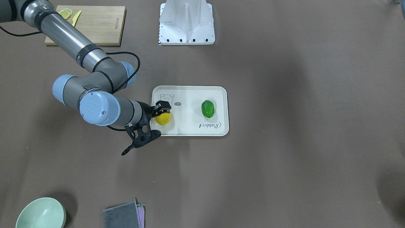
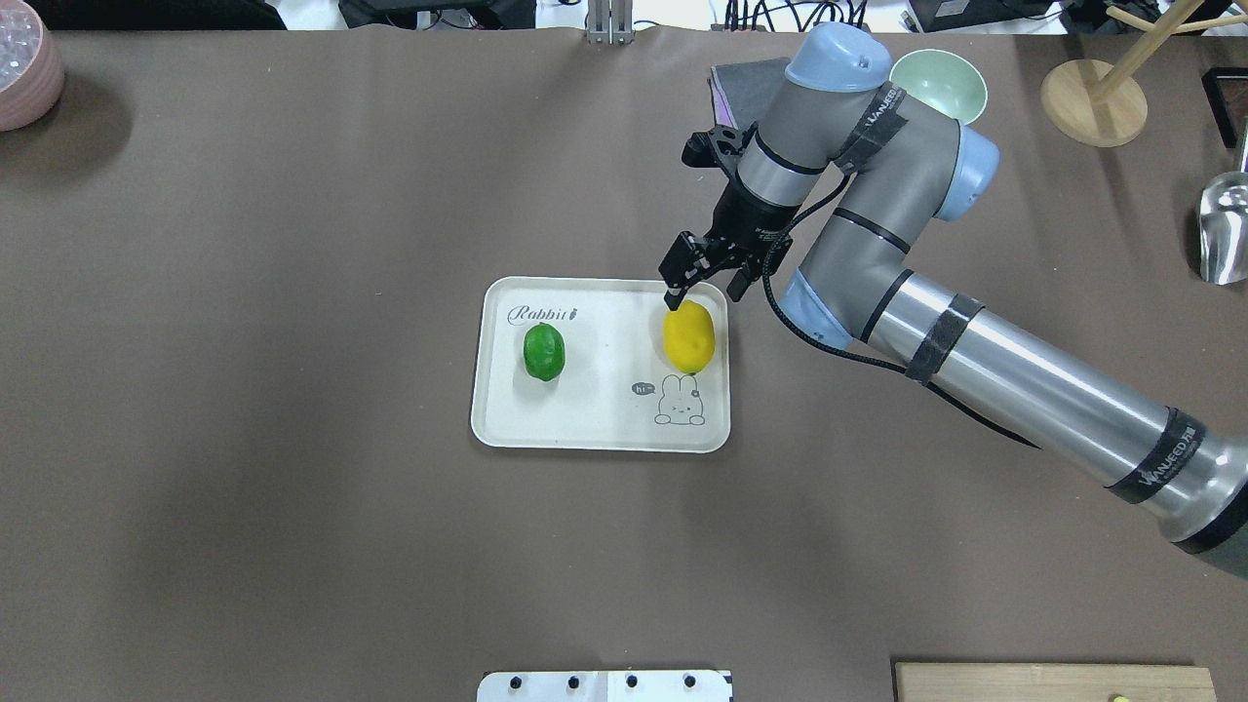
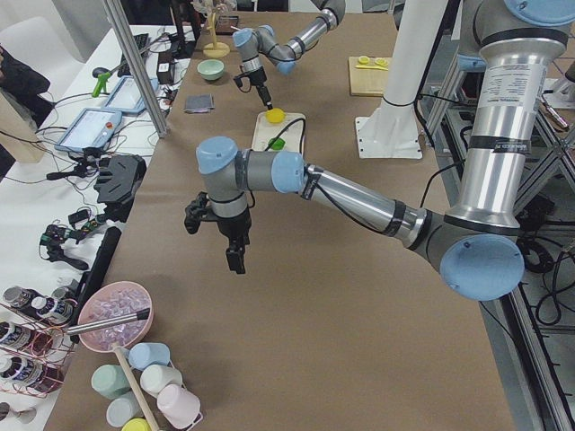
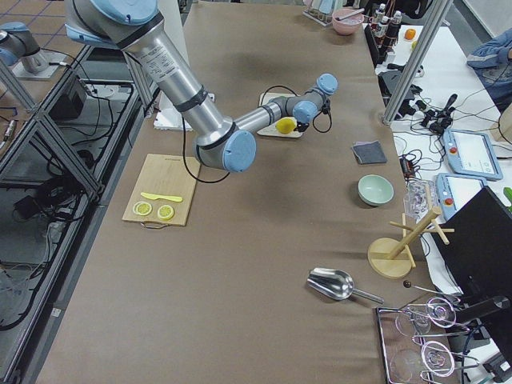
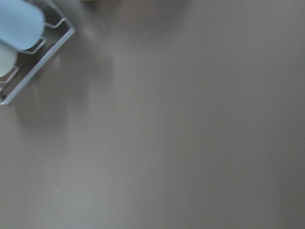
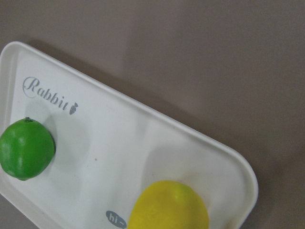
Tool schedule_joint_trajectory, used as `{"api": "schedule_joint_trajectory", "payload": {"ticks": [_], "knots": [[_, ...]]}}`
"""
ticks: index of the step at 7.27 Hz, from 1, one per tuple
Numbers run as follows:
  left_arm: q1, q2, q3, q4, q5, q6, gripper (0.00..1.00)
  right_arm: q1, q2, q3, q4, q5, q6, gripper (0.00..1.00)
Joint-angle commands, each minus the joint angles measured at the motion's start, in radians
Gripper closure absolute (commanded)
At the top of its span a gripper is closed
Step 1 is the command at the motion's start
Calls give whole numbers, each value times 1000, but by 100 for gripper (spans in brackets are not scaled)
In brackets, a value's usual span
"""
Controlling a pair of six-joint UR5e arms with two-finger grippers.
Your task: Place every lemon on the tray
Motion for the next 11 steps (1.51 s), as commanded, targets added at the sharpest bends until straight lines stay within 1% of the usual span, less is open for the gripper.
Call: {"api": "schedule_joint_trajectory", "payload": {"ticks": [1, 2, 3, 5, 6, 7, 8, 9, 10, 11], "knots": [[-72, 132, 104, -270, -89, 49, 2, 87, -32, 0, 0, 74, 1, 0], [-72, 137, 135, -361, -103, 40, 2, 133, -69, 21, 18, 117, -2, 0], [-69, 142, 164, -374, -114, 41, 2, 157, -184, 93, 93, 137, 1, 1], [-66, 129, 177, -402, -116, 43, 2, 169, -382, 304, 103, 133, -16, 1], [-55, 116, 177, -401, -116, 41, 2, 183, -456, 387, 101, 129, -39, 1], [-53, 106, 177, -398, -146, 20, 2, 235, -522, 414, 126, 126, -62, 1], [-53, 108, 178, -399, -178, -3, 2, 281, -603, 416, 177, 94, -94, 1], [-53, 108, 178, -401, -178, -2, 2, 324, -644, 416, 189, 18, -96, 1], [-53, 111, 180, -401, -177, -2, 2, 359, -684, 425, 183, -80, -96, 1], [-53, 109, 178, -402, -174, -2, 2, 403, -724, 431, 140, -113, -97, 1]]}}
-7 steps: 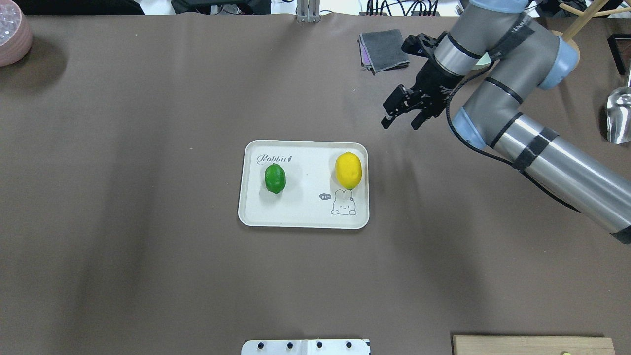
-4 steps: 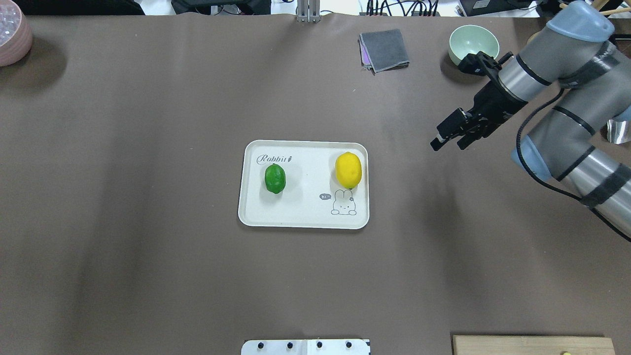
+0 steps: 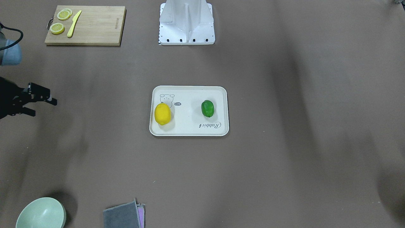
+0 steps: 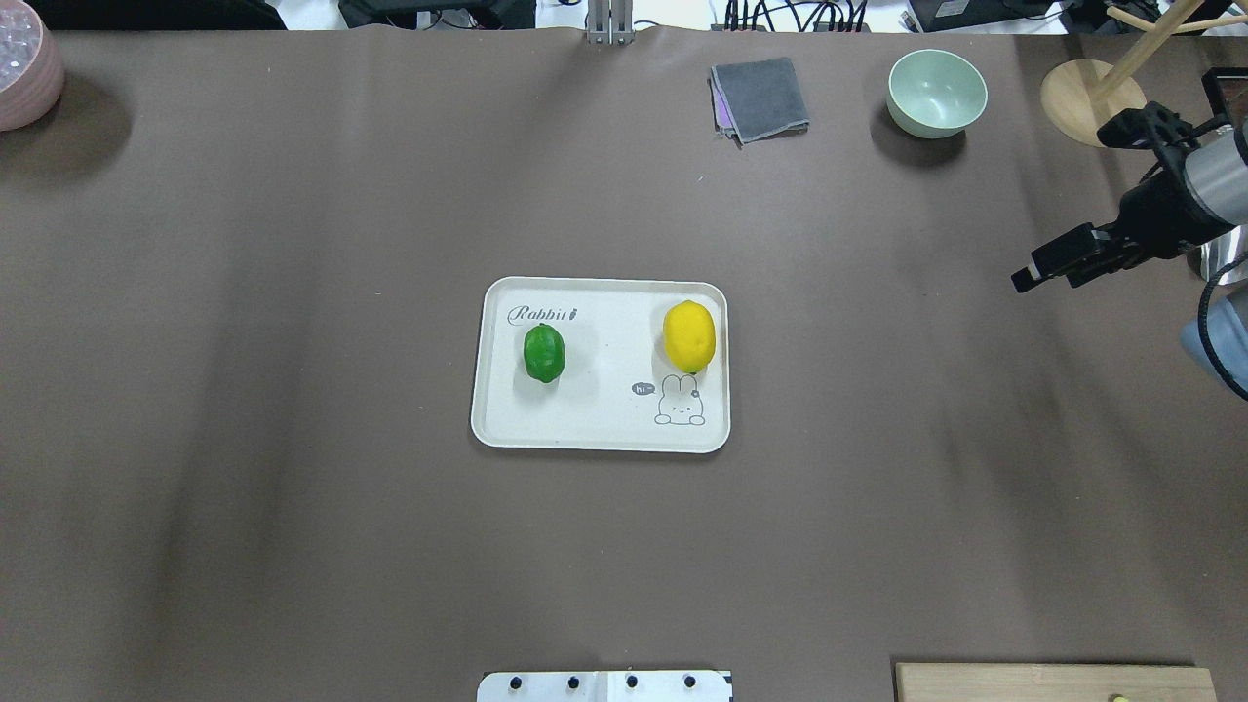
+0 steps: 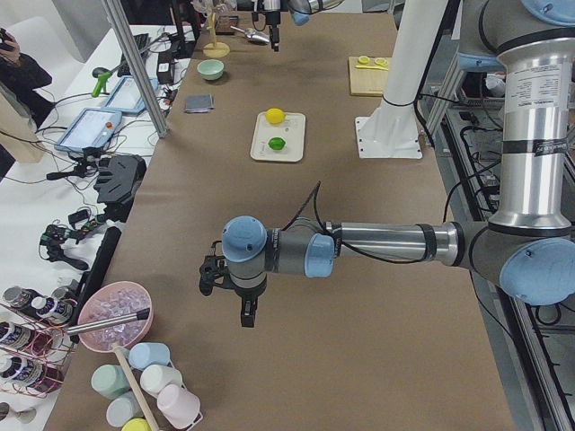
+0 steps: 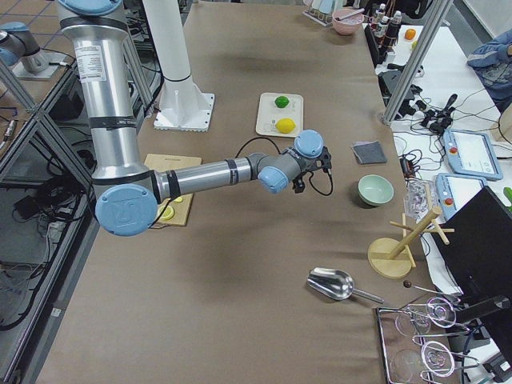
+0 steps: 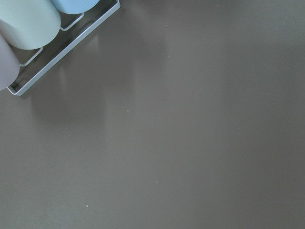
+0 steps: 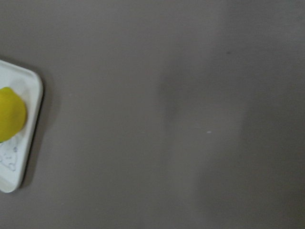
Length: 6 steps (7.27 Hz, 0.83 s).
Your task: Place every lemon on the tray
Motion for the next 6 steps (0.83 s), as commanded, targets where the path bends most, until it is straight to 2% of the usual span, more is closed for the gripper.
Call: {"api": "schedule_joint_trajectory", "payload": {"ticks": [1, 3, 4, 6], "knots": [[0, -2, -1, -1, 3, 0, 2, 88, -62, 10, -103, -82, -9, 1], [2, -2, 1, 0, 4, 2, 2, 137, -89, 61, -283, -174, -75, 1], [2, -2, 1, 0, 4, 4, 2, 172, -91, 58, -354, -176, -98, 1], [2, -5, -1, 0, 4, 1, 2, 258, -93, 64, -503, -190, -280, 2]]}}
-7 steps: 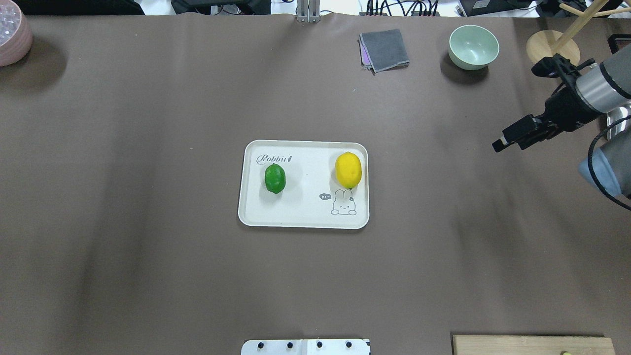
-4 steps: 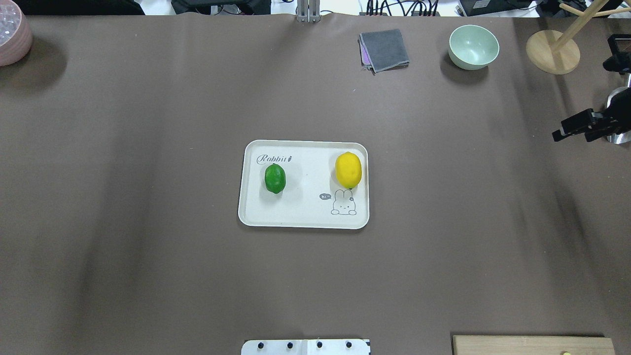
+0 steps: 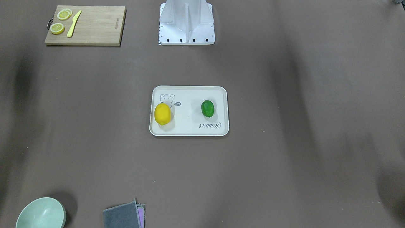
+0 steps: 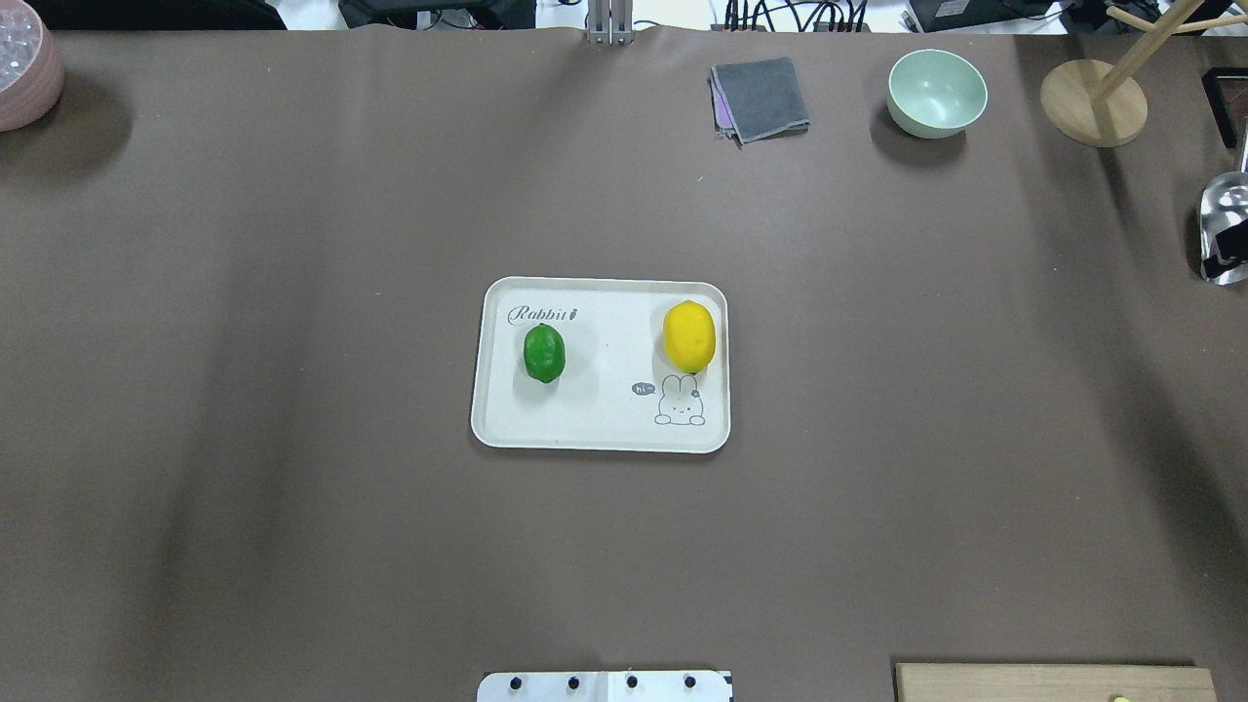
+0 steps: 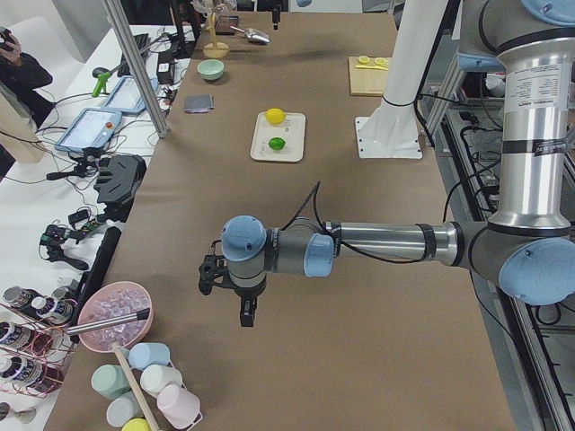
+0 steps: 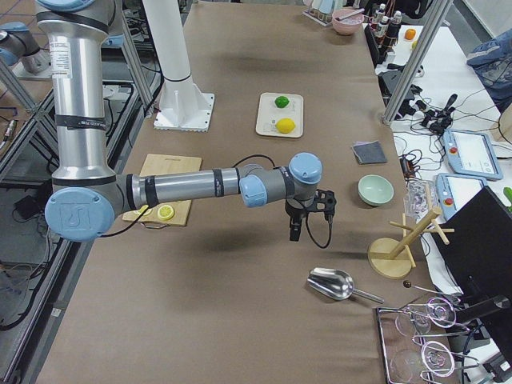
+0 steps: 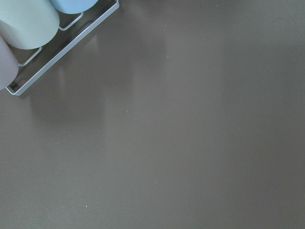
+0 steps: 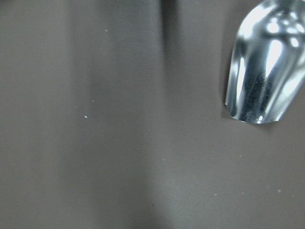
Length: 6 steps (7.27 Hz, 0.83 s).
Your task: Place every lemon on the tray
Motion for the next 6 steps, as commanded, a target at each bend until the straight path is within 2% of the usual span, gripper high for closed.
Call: {"api": "schedule_joint_trajectory", "payload": {"ticks": [1, 3, 6], "knots": [[0, 0, -1, 2, 0, -2, 2, 79, -20, 23, -135, -13, -145, 4], [0, 0, -2, 2, 0, -3, 2, 125, -23, 23, -169, -54, -248, 4], [0, 0, -2, 2, 0, -3, 2, 148, -37, 28, -170, -36, -247, 1]]}}
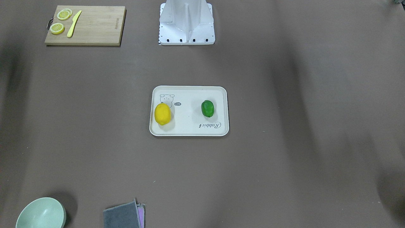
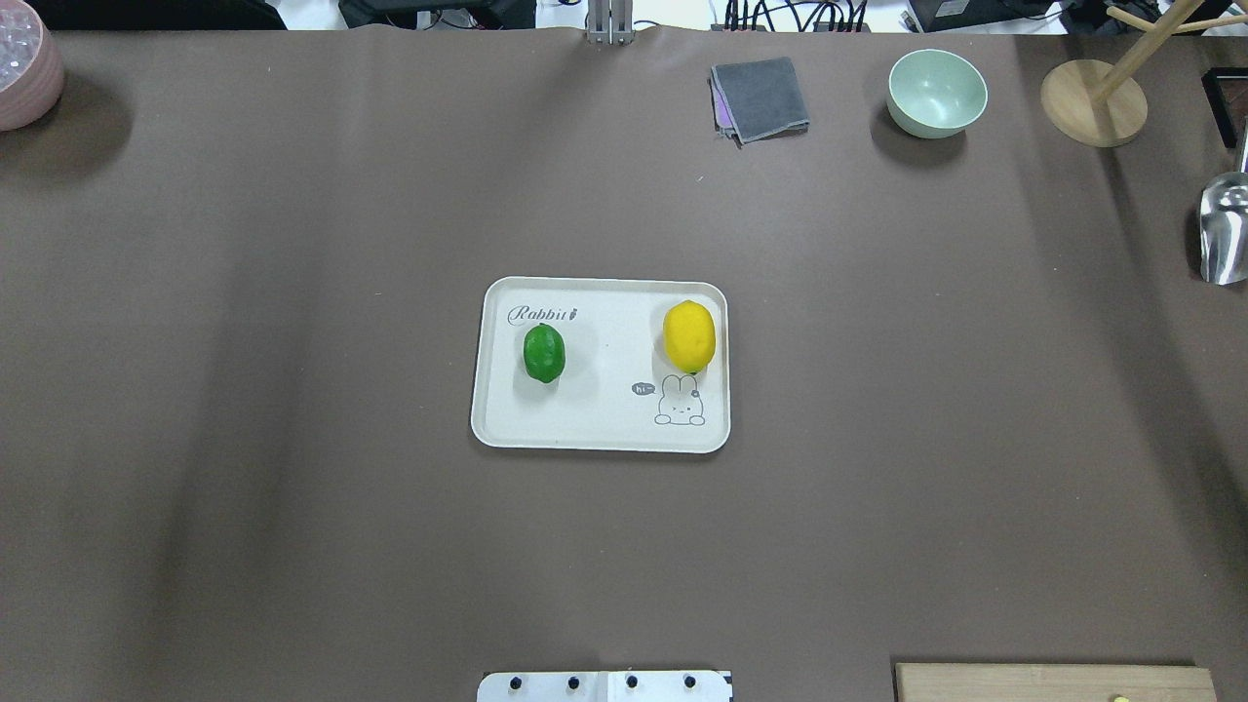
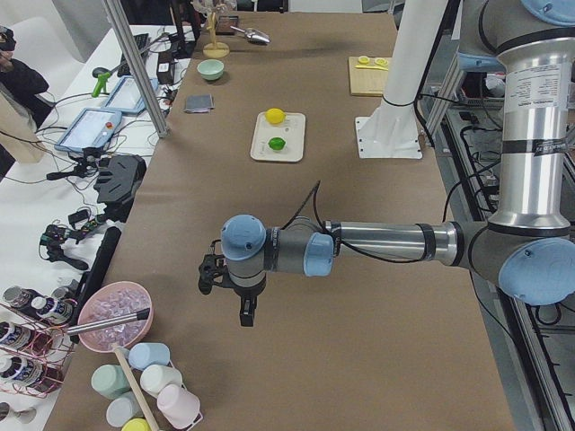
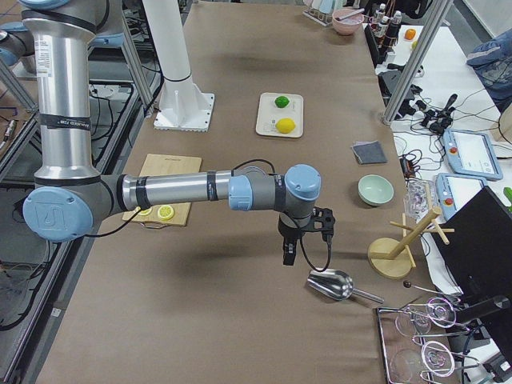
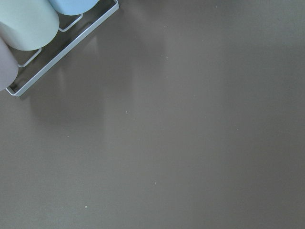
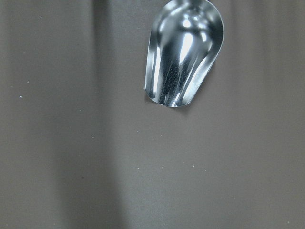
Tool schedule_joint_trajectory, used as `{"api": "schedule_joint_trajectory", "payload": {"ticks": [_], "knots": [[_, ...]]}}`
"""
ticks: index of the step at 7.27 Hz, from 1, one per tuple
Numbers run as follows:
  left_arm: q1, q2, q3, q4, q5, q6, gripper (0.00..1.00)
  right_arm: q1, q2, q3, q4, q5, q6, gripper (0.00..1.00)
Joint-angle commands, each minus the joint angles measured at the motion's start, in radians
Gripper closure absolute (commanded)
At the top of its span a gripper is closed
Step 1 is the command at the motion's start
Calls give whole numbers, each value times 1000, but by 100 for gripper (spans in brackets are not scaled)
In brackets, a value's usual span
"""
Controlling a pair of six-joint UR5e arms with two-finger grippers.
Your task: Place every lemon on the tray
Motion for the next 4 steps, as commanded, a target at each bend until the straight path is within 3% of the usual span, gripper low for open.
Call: {"api": "schedule_joint_trajectory", "payload": {"ticks": [1, 4], "knots": [[0, 0, -1, -1, 0, 0, 2, 16, -16, 0, -1, 7, -4, 1], [0, 0, 1, -1, 0, 0, 2, 28, -22, 3, -1, 9, -4, 1]]}}
